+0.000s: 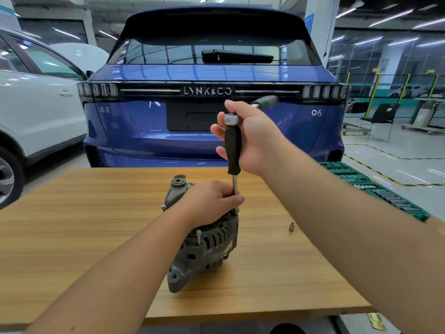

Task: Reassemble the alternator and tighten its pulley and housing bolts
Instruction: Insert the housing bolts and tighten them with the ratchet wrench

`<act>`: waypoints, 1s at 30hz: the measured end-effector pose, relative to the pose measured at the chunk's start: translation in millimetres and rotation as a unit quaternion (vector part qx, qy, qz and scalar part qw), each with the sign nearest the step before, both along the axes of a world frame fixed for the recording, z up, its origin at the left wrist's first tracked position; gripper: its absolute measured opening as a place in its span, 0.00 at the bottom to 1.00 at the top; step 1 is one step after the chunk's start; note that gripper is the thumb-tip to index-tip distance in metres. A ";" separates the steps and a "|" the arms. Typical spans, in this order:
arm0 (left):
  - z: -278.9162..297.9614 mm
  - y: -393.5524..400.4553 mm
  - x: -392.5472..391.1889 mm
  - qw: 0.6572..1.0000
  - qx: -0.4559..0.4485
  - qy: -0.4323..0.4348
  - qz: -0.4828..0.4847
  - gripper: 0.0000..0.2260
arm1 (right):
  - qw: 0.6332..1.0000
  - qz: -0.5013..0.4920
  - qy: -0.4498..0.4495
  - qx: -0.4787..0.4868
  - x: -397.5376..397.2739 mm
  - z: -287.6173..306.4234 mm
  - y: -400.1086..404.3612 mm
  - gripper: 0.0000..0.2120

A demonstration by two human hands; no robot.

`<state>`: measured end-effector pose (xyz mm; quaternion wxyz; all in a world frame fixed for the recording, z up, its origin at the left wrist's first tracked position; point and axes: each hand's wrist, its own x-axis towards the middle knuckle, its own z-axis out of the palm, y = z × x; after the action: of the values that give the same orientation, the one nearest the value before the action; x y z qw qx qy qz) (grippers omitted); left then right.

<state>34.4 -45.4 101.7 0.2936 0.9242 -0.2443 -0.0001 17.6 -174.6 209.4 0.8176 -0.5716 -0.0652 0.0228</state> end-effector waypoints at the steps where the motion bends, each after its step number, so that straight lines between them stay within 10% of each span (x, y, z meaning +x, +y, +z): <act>1: -0.1 -0.4 0.5 1.000 0.004 -0.005 0.000 0.12 | 0.998 -0.025 -0.034 0.040 1.5 -6.7 1.6 0.07; 5: -0.1 -1.1 3.2 1.000 0.021 -0.008 -0.003 0.11 | 0.922 -0.223 -0.302 -0.091 0.8 -25.1 3.0 0.03; 8: -0.7 0.5 4.7 1.000 0.012 -0.009 -0.009 0.12 | 0.659 -0.348 -0.548 -0.379 6.0 -32.6 -9.1 0.11; 10: -1.6 1.4 4.9 1.000 -0.003 -0.005 -0.007 0.12 | 0.572 -0.333 -0.594 -0.457 7.8 -27.9 -11.5 0.12; 23: -0.7 -1.6 1.0 1.000 0.019 -0.023 0.002 0.12 | 0.578 -0.255 -0.525 -0.570 -7.5 -13.4 -13.7 0.19; 30: -0.4 0.0 2.3 1.000 0.015 -0.009 -0.010 0.11 | 0.538 -0.216 -0.277 -0.766 -3.7 38.8 -2.6 0.19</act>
<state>36.8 -45.4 101.3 0.2776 0.9259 -0.2563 0.0017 13.9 -177.2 248.2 -0.0108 -0.9546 -0.1203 -0.2725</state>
